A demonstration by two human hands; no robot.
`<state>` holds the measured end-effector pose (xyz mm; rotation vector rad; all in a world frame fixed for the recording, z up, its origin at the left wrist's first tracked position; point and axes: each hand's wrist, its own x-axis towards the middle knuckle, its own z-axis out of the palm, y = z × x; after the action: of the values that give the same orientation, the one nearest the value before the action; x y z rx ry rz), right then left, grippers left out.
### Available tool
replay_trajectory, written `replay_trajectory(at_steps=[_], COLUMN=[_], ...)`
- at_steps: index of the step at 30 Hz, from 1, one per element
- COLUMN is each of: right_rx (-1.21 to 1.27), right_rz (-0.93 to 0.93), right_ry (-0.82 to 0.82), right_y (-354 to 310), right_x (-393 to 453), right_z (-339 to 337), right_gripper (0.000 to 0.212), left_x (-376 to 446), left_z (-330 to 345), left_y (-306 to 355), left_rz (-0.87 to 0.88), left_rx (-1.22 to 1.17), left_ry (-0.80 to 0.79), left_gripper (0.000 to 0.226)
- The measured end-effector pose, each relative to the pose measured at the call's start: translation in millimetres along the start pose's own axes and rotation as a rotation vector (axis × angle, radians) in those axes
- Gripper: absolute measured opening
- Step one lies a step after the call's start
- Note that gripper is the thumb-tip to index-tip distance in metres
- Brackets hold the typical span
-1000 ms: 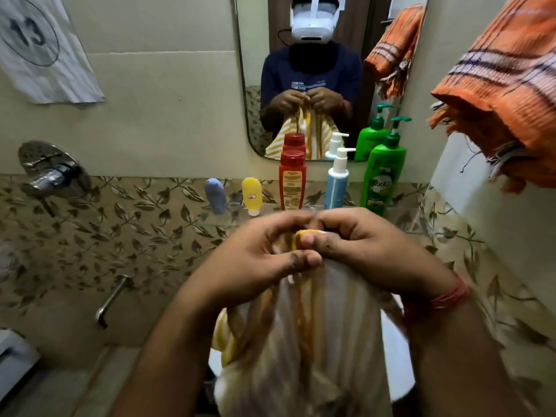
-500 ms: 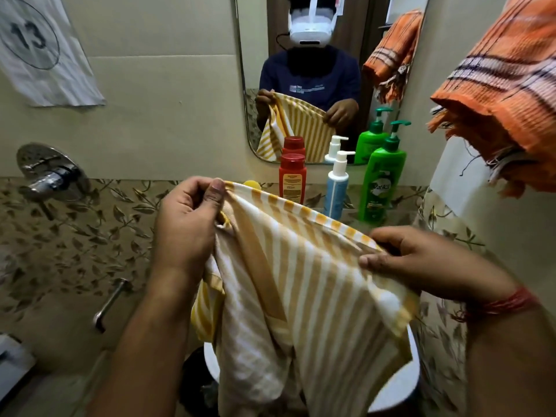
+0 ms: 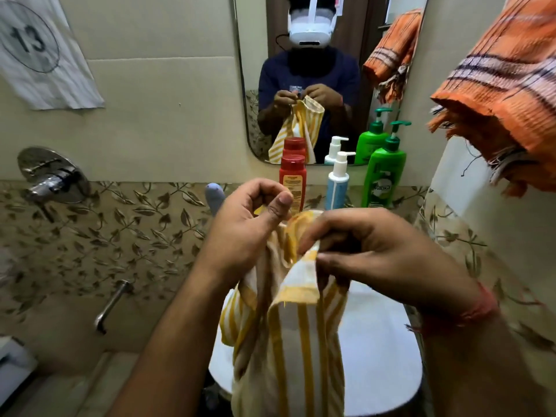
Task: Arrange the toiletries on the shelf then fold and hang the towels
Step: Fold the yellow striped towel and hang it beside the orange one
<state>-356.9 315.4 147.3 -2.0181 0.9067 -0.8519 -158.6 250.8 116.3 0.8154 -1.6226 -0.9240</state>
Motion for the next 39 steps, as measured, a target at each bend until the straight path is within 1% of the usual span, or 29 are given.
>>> replay_trajectory(at_steps=[3, 5, 6, 7, 10, 12, 15, 17, 20, 21, 23, 25, 28, 30, 32, 34, 36, 39], right_rx=[-0.212, -0.311, -0.315, -0.289, -0.16, -0.142, -0.197, -0.143, -0.022, -0.008, 0.002, 0.016, 0.004, -0.047, -0.128, -0.209, -0.314, -0.396], right_rz=[-0.097, -0.136, -0.124, -0.104, -0.055, -0.044, -0.051, -0.036, 0.005, 0.023, 0.052, 0.066, 0.083, 0.078, 0.056, 0.026, -0.029, -0.115], right_ry=[0.207, 0.31, 0.331, 0.315, 0.231, 0.234, 0.22, 0.285, 0.426, 0.446, 0.436, 0.417, 0.39, 0.398, 0.454, 0.504, 0.546, 0.569], right_y=[7.6, 13.4, 15.7, 18.3, 23.4, 26.3, 28.6, 29.9, 32.3, 32.9, 33.8, 34.1, 34.9, 35.9, 36.3, 35.3, 33.7, 31.4], right_x=[15.5, 22.5, 24.8, 26.4, 29.5, 30.3, 31.2, 32.0, 30.6, 29.5, 27.4, 27.4, 29.7, 30.8, 31.4, 32.1, 32.4, 32.3], right_z=[19.4, 25.6, 27.2, 28.3, 33.3, 35.8, 40.3, 43.4, 44.0, 43.2, 42.6, 45.7, 54.4, 58.8, 61.9, 65.4, 69.6, 77.2], right_gripper=[0.006, 0.001, 0.004, 0.006, 0.009, 0.011, 0.011, 0.011, 0.017, 0.018, 0.019, 0.018, 0.017, 0.016, 0.014, 0.009, 0.005, 0.005], left_x=[0.1, -0.2, -1.1, -1.7, -2.5, -3.4, -5.6, -10.3, -23.4, -29.6, -40.3, -46.5, -49.4, -50.2, -51.2, -52.7, -54.8, -60.6], left_z=[2.5, 2.6, 3.3, 3.8, 3.6, 1.5, -2.2, -5.8, -18.4, -22.6, -26.2, -21.6, -5.0, 3.3, 8.5, 10.4, 11.1, 11.5], left_y=[3.1, 5.2, 8.0, 9.6, 10.0, 8.2, 5.5, 5.3, -3.0, -6.9, -13.5, -16.0, -13.3, -11.8, -11.3, -11.8, -11.2, -12.0], left_rz=[-0.016, -0.013, -0.01, -0.006, -0.008, -0.018, -0.042, -0.07, -0.171, -0.213, -0.283, -0.318, -0.323, -0.304, -0.269, -0.231, -0.205, -0.201], left_rx=[-0.044, -0.033, -0.049, -0.07, -0.086, -0.077, -0.054, -0.052, -0.072, -0.111, -0.224, -0.367, -0.532, -0.6, -0.587, -0.548, -0.523, -0.441], left_ry=[-0.014, -0.027, -0.029, -0.026, -0.006, 0.017, 0.048, 0.024, -0.069, -0.081, -0.035, 0.074, 0.227, 0.311, 0.367, 0.417, 0.46, 0.461], left_gripper=[0.041, 0.053, 0.054, 0.055, 0.057, 0.057, 0.053, 0.046, 0.032, 0.031, 0.037, 0.039, 0.037, 0.036, 0.032, 0.023, 0.018, 0.031])
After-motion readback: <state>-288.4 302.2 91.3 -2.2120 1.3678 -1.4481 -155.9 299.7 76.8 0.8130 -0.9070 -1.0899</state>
